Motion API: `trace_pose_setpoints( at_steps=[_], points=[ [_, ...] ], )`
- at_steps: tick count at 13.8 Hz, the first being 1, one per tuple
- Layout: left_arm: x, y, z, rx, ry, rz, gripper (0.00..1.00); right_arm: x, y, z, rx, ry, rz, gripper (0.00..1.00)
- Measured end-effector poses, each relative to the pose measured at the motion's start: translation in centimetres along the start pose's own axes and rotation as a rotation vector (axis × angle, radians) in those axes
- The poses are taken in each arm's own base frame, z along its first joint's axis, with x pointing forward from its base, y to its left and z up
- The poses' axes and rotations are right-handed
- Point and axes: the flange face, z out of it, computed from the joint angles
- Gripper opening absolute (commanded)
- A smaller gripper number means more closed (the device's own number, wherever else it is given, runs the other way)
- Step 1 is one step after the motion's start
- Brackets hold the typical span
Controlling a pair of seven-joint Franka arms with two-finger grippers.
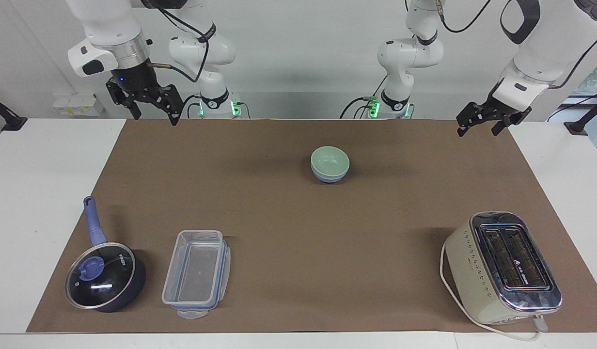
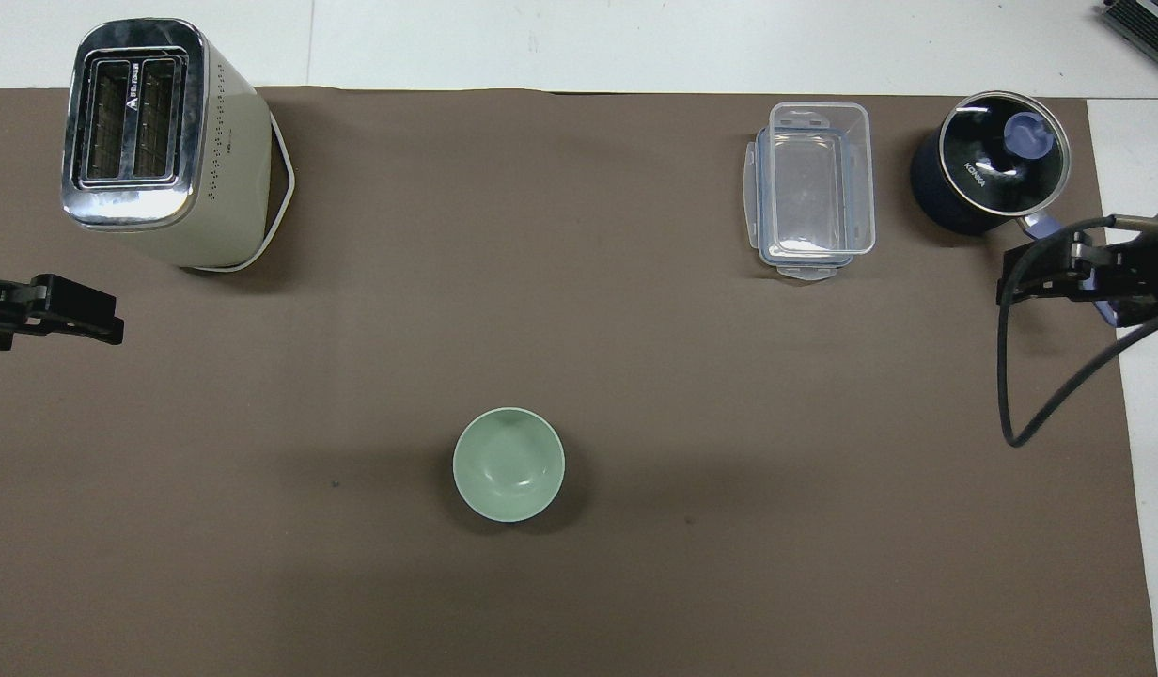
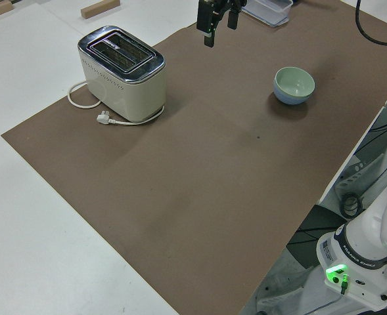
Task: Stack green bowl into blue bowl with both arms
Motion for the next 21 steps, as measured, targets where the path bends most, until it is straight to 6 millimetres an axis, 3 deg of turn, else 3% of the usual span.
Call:
trace_pose_setpoints(
  at_steps=[6, 21],
  points=[
    [0.0, 0.0, 0.0, 0.0, 0.0, 0.0, 1.0, -0.7, 0.6, 1.3, -0.003, 0.002, 0.009, 1.0],
    [0.0, 0.0, 0.0, 0.0, 0.0, 0.0, 1.0, -0.8, 0.5, 1.5, 0.002, -0.01, -0.009, 1.0]
  ],
)
